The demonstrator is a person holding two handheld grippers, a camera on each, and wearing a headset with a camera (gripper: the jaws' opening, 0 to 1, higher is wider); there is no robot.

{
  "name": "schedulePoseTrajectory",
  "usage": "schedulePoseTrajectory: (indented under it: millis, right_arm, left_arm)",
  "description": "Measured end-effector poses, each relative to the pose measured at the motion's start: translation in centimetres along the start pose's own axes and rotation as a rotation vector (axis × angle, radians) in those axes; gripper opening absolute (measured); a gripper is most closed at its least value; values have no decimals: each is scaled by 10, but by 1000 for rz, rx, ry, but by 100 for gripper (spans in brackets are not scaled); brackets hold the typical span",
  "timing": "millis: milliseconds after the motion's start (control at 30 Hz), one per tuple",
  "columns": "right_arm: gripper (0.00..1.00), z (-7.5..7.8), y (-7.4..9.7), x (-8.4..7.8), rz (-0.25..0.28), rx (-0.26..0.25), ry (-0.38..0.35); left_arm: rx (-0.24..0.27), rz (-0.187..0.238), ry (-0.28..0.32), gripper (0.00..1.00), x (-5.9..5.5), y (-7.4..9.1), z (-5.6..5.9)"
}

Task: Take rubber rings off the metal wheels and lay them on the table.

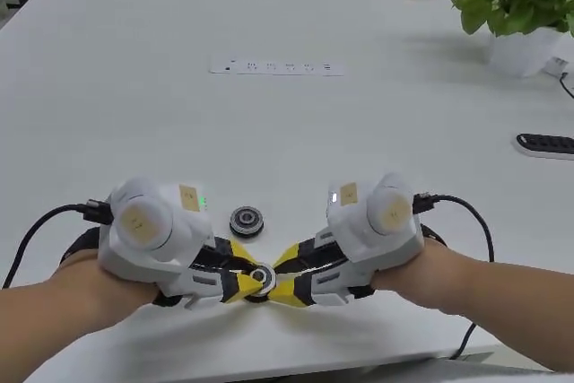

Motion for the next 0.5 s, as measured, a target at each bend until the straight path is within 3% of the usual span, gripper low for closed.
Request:
schedulePoseTrajectory:
  millis: [500]
  right_arm:
    - [7, 1, 2, -2, 2, 8, -36]
  left_arm:
    - [7, -3, 6, 14, -1, 0, 0]
Point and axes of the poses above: the centre of the closed fingertips' face, and the gripper's own axes: y roughly backward along the fingers, z roughly to its right, x roughly out of its top, the point moved 3 cm from there along y, roughly backward along the fingers, and after that the axes turned 3 degrees about y, right-handed, at the moved point
